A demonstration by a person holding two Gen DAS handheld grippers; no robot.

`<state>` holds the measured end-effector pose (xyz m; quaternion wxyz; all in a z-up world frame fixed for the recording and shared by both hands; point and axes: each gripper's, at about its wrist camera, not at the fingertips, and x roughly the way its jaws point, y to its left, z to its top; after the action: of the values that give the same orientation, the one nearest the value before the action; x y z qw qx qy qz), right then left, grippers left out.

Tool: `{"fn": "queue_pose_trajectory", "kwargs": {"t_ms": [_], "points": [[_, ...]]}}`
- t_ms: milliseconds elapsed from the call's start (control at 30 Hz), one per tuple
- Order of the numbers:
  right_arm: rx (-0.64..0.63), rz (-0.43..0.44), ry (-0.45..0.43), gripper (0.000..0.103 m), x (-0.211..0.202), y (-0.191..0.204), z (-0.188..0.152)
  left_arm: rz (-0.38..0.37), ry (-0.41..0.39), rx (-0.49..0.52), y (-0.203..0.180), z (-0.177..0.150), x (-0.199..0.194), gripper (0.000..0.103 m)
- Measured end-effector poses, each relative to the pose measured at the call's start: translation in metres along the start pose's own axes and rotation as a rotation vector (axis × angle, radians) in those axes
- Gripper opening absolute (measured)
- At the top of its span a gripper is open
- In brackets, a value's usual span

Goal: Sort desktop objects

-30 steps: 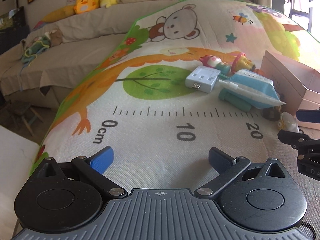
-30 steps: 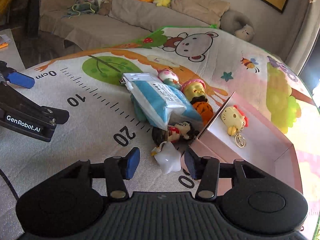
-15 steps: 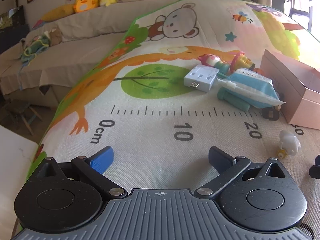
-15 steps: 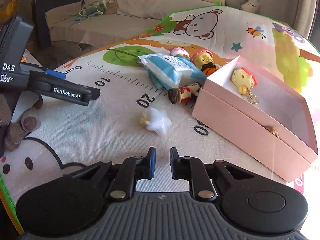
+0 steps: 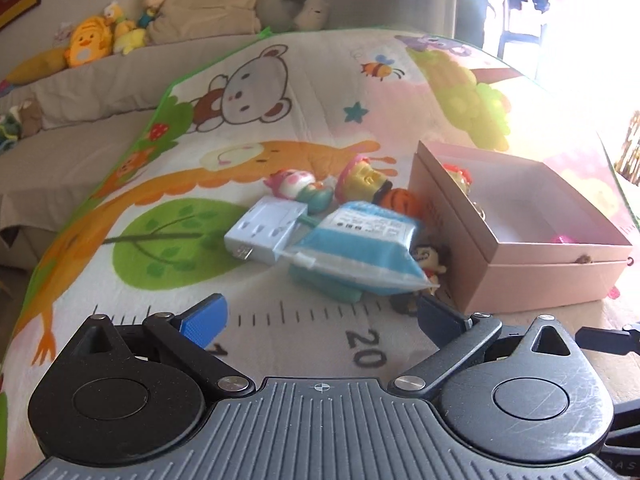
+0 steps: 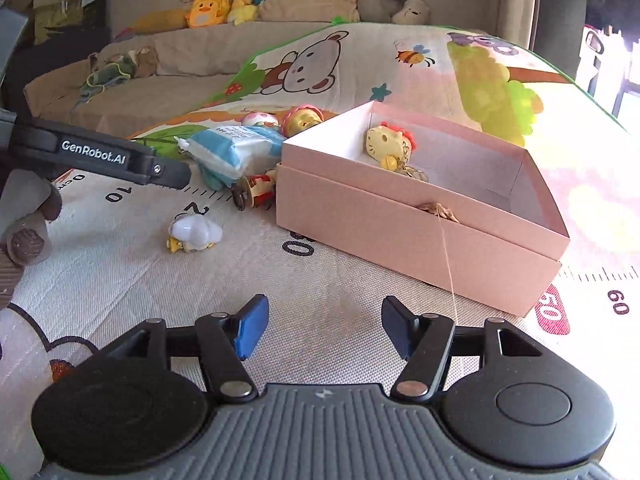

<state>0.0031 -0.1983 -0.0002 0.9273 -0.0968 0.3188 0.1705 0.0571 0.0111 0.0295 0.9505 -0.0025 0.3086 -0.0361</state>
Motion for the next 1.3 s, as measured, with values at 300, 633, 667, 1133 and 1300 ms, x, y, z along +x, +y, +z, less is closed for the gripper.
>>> {"fn": "queue_pose_trajectory", "kwargs": {"t_ms": [300,633,667,1133,1300], "points": [[0.055,0.015,-0.013,0.079,-0.004,-0.006,-0.003,0.238,0.009,-0.046,0.032,0.02,0.028,0.103],[0.08,0.022,-0.043,0.079,-0.007,-0.009,-0.004,-0.141,0.03,0.152,-0.03,0.004,0.007,0.064],[0.083,0.02,-0.045,0.079,-0.008,-0.009,-0.004,-0.147,0.039,0.172,-0.035,0.003,0.013,0.064],[0.098,0.002,-0.047,0.079,-0.009,-0.009,-0.005,-0.196,0.106,0.129,-0.034,0.001,0.027,0.033],[0.058,-0.002,-0.052,0.079,-0.01,-0.003,-0.004,-0.174,0.09,0.081,-0.005,-0.023,-0.022,0.032]]}}
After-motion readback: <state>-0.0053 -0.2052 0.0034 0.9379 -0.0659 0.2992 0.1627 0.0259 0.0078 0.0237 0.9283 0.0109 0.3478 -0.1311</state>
